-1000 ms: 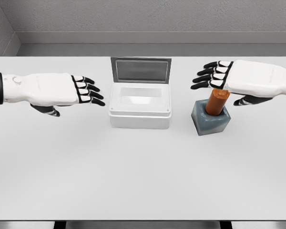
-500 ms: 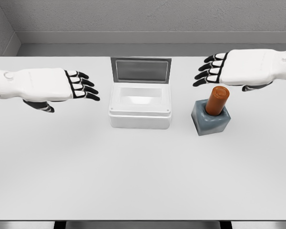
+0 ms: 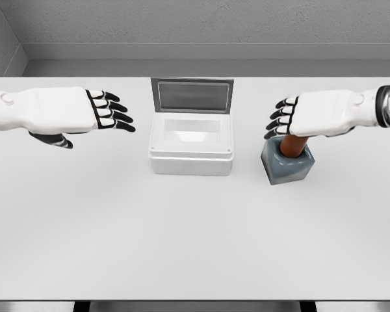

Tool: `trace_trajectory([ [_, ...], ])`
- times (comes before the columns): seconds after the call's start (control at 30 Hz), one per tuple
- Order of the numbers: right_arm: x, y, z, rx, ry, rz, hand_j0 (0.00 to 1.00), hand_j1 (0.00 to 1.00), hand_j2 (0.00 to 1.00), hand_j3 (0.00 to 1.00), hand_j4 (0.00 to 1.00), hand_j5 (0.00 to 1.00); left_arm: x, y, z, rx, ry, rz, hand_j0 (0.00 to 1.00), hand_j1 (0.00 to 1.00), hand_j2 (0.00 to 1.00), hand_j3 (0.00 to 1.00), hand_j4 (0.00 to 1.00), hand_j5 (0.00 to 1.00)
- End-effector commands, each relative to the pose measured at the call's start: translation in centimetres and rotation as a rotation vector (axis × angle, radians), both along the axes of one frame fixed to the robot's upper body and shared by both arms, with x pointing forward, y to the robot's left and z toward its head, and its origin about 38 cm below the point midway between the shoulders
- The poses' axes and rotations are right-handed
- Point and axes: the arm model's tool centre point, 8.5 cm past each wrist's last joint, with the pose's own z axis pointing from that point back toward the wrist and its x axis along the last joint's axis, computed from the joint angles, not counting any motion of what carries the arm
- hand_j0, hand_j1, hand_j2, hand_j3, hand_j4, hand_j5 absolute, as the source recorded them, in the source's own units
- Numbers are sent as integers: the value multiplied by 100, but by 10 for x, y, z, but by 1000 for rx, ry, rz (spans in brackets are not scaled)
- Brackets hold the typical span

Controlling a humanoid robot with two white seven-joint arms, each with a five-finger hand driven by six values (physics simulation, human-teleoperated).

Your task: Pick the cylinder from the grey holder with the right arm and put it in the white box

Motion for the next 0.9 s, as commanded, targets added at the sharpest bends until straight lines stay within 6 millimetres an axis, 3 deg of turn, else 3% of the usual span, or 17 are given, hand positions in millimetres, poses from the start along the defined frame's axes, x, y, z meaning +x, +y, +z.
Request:
trace_trajectory([
  [0.0, 0, 0, -3, -3, 7, -3, 98, 98, 98, 98, 98, 98, 1, 2, 1, -4, 1, 8, 100, 100, 100, 100, 100, 100],
  [0.73, 14, 1, -17, -8, 36, -27, 90, 90, 90, 90, 90, 90, 3, 1, 2, -10, -5, 11, 100, 100, 100, 100, 100, 100],
  [0.87, 13, 1, -20, -16, 40, -26, 79, 79, 79, 79, 79, 79, 4, -8, -1, -25, 0, -11, 100, 100, 100, 100, 100, 100],
])
